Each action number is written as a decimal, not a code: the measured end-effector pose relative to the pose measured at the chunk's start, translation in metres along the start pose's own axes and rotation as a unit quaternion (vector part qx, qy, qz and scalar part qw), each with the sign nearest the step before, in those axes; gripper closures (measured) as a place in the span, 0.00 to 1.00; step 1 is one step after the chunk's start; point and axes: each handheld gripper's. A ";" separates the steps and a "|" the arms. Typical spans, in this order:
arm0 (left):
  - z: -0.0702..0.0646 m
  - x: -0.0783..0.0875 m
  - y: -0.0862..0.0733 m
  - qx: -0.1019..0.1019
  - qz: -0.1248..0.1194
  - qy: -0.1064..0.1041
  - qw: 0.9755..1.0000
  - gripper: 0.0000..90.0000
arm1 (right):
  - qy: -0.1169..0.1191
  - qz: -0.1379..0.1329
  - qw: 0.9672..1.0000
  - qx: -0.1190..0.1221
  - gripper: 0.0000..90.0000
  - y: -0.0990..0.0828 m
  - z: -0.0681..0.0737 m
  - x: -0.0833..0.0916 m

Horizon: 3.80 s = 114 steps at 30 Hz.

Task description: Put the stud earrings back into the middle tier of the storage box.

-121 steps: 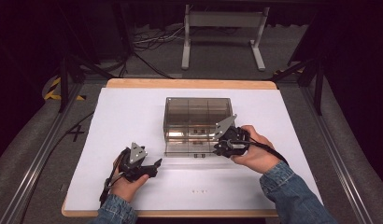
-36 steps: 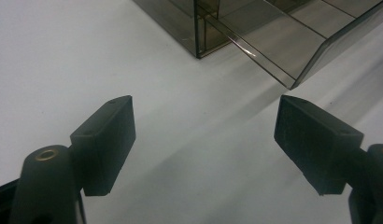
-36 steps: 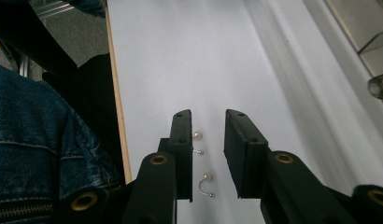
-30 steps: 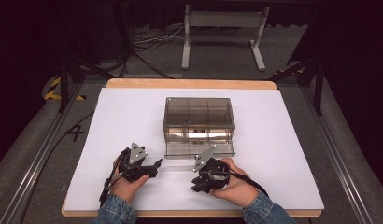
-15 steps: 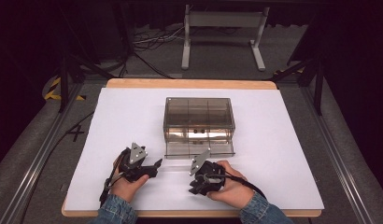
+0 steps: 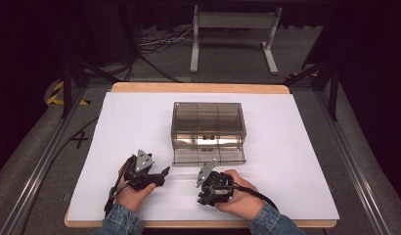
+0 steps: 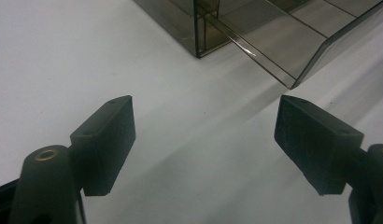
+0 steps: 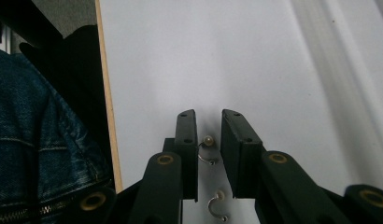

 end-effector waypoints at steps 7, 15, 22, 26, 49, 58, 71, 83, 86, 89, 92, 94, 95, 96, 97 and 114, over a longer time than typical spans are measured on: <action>0.000 0.000 0.000 0.001 -0.001 0.000 1.000 0.23 | -0.011 0.002 1.000 0.007 0.94 0.000 0.001 -0.001; 0.000 0.000 0.000 0.000 -0.001 0.000 1.000 0.23 | -0.006 0.001 1.000 0.003 0.95 0.000 0.002 0.001; 0.000 0.000 0.000 0.001 -0.002 0.000 1.000 0.23 | -0.003 -0.016 1.000 0.005 0.95 0.000 0.001 0.009; 0.000 0.000 0.000 0.001 -0.002 0.001 1.000 0.23 | -0.004 -0.022 1.000 0.009 0.95 0.001 0.001 0.013; 0.000 0.000 0.000 0.002 -0.002 0.001 1.000 0.23 | -0.014 -0.044 0.999 0.003 0.95 0.004 0.001 0.031; 0.000 0.000 0.000 0.002 -0.002 0.001 1.000 0.23 | -0.019 -0.052 0.998 -0.002 0.95 0.007 -0.002 0.041; 0.000 0.000 0.000 0.002 -0.002 0.001 1.000 0.23 | -0.028 -0.060 0.998 -0.020 0.95 0.013 -0.009 0.052; 0.000 0.000 0.000 0.002 -0.002 -0.001 1.000 0.23 | -0.036 -0.069 0.996 -0.039 0.95 0.018 -0.016 0.061; 0.000 0.000 0.000 0.000 -0.001 -0.001 1.000 0.23 | -0.039 -0.067 0.996 -0.046 0.95 0.019 -0.018 0.063; 0.000 0.000 0.000 0.000 -0.001 -0.002 1.000 0.23 | -0.044 -0.071 0.995 -0.045 0.95 0.021 -0.020 0.066; 0.000 0.000 0.000 0.001 -0.002 -0.001 1.000 0.23 | -0.046 -0.074 0.995 -0.047 0.95 0.023 -0.021 0.070; 0.000 0.000 0.000 0.002 -0.002 -0.001 1.000 0.23 | -0.048 -0.074 0.995 -0.047 0.95 0.024 -0.022 0.071; 0.000 0.000 0.000 0.001 -0.002 -0.001 1.000 0.23 | -0.049 -0.074 0.995 -0.047 0.95 0.025 -0.022 0.072; 0.000 0.000 0.000 0.003 -0.003 -0.001 1.000 0.23 | -0.049 -0.074 0.995 -0.048 0.95 0.026 -0.023 0.073; 0.000 0.000 0.000 0.002 -0.003 -0.001 1.000 0.23 | -0.049 -0.074 0.995 -0.047 0.95 0.026 -0.023 0.073; 0.000 0.000 0.000 0.000 -0.001 -0.001 1.000 0.23 | -0.069 -0.083 0.992 -0.067 0.95 0.031 -0.036 0.078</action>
Point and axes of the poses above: each handheld gripper's, and its own axes: x roughly backward along the jaws, y roughly out of its top, z roughly to its left, and after that the axes turned 4 degrees about x, right-handed
